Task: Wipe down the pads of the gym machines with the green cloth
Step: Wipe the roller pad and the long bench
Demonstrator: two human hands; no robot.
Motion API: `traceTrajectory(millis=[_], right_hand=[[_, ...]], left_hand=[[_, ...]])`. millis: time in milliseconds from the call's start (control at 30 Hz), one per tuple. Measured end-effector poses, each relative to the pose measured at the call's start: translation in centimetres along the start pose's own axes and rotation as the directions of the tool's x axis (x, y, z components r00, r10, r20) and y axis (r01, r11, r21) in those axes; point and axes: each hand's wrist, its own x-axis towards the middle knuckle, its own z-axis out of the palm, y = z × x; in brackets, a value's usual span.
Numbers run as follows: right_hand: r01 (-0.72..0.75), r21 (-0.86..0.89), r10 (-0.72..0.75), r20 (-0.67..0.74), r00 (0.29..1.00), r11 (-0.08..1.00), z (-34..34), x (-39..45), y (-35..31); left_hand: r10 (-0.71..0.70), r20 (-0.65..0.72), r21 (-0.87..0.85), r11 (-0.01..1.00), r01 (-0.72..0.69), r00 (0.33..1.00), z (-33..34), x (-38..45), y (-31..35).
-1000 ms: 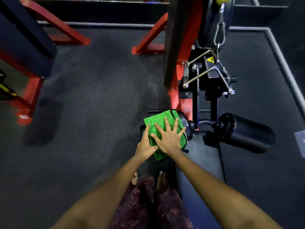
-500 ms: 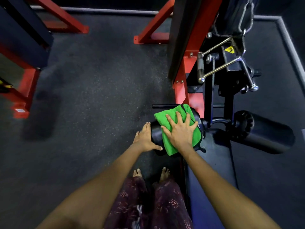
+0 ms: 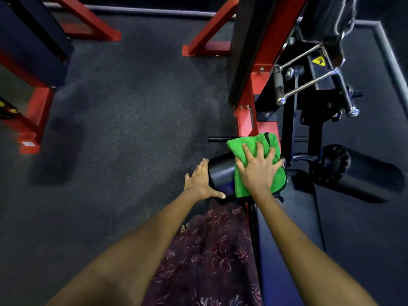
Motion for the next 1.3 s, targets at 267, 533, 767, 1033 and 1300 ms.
traceTrajectory(millis=[267,533,767,1033,1300], right_hand=[[0.283,-0.037,-0.278,0.103,0.955,0.958,1.3,-2.7,-3.2],[0.032,-0.041,-0.03,0.05,0.998,0.999,-0.4,0.4,-0.9],[0.286,-0.032,-0.28,0.121,0.952,0.958,0.3,-2.8,-2.4],[-0.037,0.012,0.036,0.085,0.996,0.999,-0.9,-0.6,-0.1],[0.231,0.002,-0.228,0.165,0.96,0.973,-0.8,-3.2,-0.6]], left_hand=[[-0.039,-0.022,0.006,0.999,0.039,0.999,0.4,0.5,0.1],[-0.029,0.092,0.003,1.0,0.028,0.995,-0.5,0.5,0.5],[-0.049,0.031,0.076,0.996,0.047,0.998,0.8,-0.2,1.3],[-0.034,-0.221,0.394,0.911,0.121,0.975,4.9,-3.3,3.0],[0.095,-0.196,0.077,0.994,-0.082,0.976,1.4,-1.8,1.1]])
